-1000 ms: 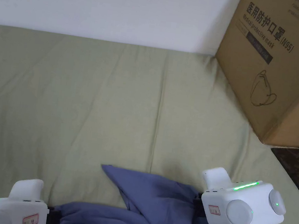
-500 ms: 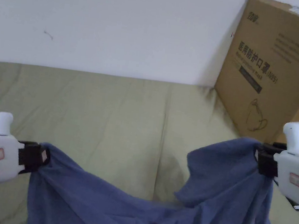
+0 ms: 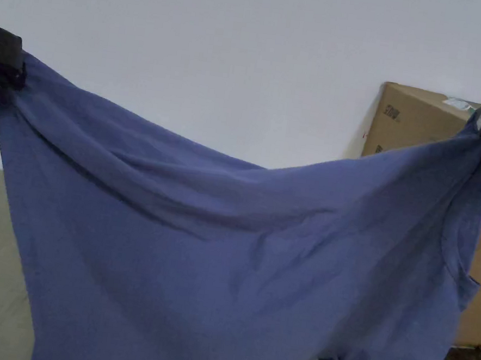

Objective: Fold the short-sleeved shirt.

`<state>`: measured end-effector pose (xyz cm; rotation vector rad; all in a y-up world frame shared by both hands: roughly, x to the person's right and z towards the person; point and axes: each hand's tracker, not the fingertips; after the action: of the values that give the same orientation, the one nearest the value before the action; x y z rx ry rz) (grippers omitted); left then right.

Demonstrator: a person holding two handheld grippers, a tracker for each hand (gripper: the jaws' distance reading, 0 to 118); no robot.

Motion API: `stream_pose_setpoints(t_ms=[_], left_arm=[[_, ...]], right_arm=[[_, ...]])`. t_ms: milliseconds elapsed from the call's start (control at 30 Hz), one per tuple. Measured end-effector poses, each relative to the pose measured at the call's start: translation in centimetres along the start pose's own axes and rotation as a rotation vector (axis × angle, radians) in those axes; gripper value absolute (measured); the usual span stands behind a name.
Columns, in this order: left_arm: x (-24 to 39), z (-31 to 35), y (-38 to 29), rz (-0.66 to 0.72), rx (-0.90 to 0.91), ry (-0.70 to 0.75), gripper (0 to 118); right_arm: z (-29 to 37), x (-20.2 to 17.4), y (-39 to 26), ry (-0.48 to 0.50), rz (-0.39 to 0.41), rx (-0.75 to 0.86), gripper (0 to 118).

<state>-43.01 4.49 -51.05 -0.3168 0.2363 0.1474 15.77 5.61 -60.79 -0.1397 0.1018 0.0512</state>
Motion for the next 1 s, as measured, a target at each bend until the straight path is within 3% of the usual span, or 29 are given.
stream_pose_setpoints(t_ms=[300,533,733,900,1000], left_arm=[[-0.6,-4.8,7.7,0.042,0.073,0.132,5],[-0.6,-10.0,9.5,0.001,0.129,0.171,5],[-0.7,-12.1,4.6,-0.037,0.032,0.161,5],[0.8,-11.6,-4.0,-0.028,-0.129,0.127,5],[-1.6,-15.8,-6.4,-0.024,-0.194,0.116,5]], right_arm=[[-8.9,-2.0,7.1,-0.063,-0.032,0.07,8],[-13.4,-4.4,7.8,-0.081,-0.067,0.101,8],[-15.4,-3.7,3.6,-0.046,-0.135,0.017,8],[-16.1,-2.8,-2.7,-0.027,-0.189,-0.106,8],[-15.7,-2.0,-7.2,0.002,-0.255,-0.19,8]])
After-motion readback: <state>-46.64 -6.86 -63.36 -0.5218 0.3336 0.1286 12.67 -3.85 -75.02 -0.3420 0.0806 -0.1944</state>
